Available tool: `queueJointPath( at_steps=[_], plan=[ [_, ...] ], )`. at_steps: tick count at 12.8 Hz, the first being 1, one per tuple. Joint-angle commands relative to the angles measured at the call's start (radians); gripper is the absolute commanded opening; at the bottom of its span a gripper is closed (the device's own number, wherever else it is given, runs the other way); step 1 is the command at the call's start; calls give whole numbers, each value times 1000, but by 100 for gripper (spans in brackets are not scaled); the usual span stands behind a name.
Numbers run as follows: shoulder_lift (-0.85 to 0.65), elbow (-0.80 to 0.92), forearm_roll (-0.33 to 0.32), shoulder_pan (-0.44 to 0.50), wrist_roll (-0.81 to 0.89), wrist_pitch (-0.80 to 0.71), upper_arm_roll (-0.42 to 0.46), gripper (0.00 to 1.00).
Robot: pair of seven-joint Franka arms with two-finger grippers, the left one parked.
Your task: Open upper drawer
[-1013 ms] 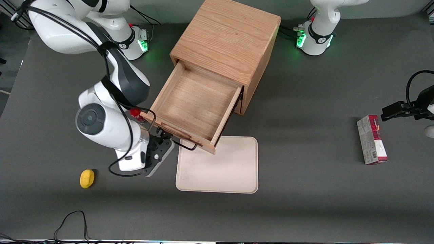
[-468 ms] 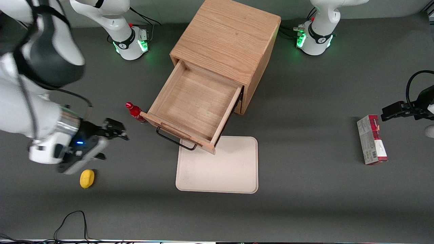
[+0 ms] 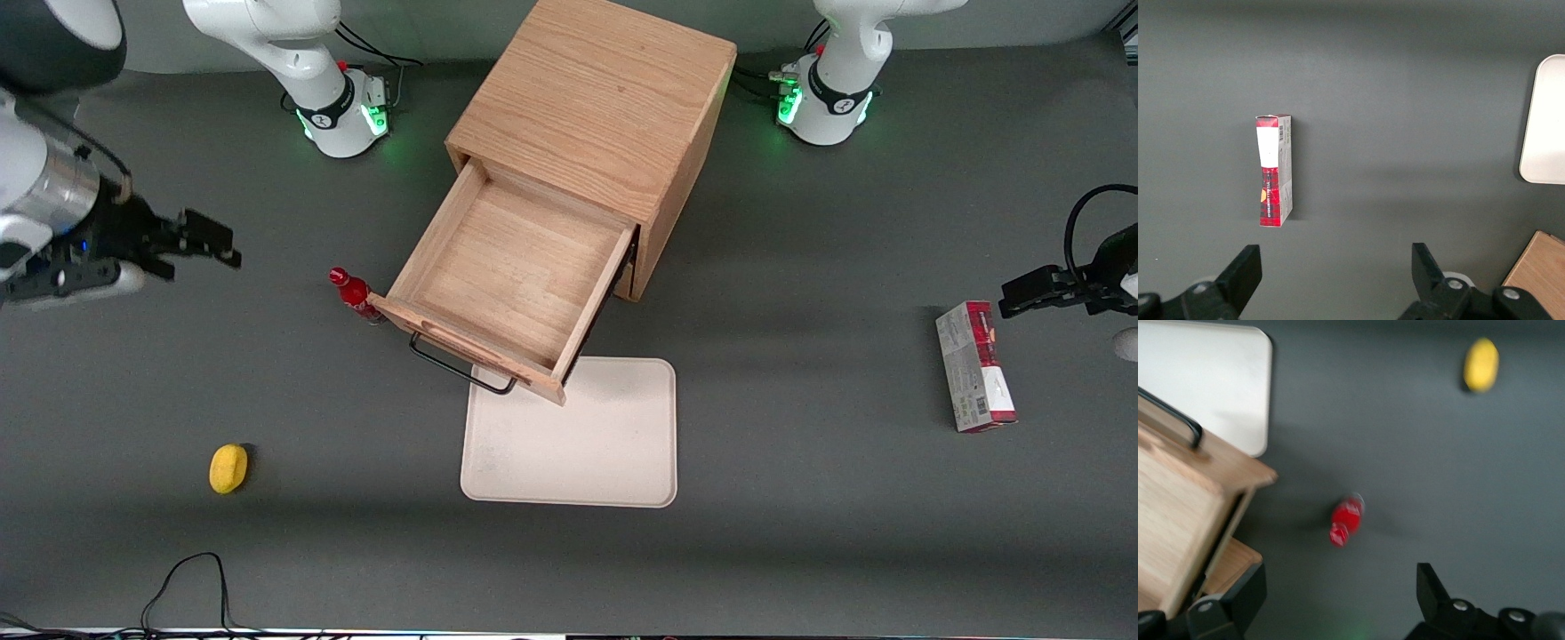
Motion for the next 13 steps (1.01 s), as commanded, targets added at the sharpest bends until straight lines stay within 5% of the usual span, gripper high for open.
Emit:
queueJointPath(
  at_steps=[1, 13],
  plan=[
    [-77, -69, -65, 3, 56, -3, -7, 100],
    [-88, -93, -68, 4, 56, 62, -37, 100]
  ],
)
